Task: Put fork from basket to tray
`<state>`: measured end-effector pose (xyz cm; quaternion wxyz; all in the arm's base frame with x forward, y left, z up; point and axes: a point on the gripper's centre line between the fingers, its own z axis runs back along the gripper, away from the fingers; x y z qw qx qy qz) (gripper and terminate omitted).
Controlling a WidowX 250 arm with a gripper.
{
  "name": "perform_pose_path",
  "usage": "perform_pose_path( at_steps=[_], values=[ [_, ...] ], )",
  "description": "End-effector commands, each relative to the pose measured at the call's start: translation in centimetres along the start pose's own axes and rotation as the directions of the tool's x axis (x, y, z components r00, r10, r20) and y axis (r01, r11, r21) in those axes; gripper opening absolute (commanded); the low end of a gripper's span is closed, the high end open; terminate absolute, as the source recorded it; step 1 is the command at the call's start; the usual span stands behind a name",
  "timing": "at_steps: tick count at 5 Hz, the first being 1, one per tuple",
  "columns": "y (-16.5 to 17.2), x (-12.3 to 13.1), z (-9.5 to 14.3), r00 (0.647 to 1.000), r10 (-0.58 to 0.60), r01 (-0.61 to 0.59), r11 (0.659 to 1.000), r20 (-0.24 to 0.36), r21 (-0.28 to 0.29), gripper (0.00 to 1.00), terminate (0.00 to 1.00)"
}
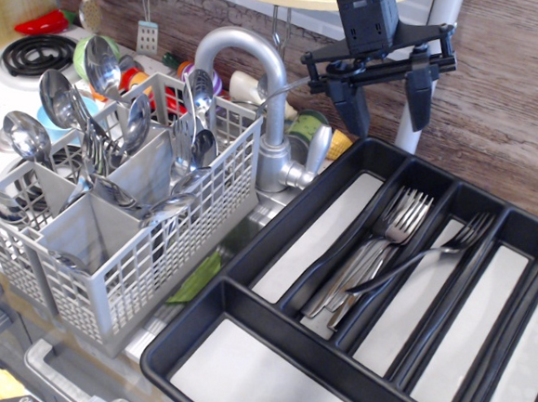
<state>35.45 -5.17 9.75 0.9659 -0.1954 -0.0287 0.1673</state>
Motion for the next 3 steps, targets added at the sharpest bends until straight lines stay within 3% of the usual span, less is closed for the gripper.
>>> perform_pose_path(
  at_steps=[1,2,3],
  values=[
    [-0.83,0.18,1.99,0.998,-0.035,0.037,0.999,0.058,-0.021,1.00,0.00],
    [-0.83,0.18,1.99,0.998,-0.035,0.037,0.999,0.058,-0.021,1.00,0.00],
    [-0.83,0.18,1.99,0.998,-0.035,0.037,0.999,0.058,-0.021,1.00,1.00]
  ],
)
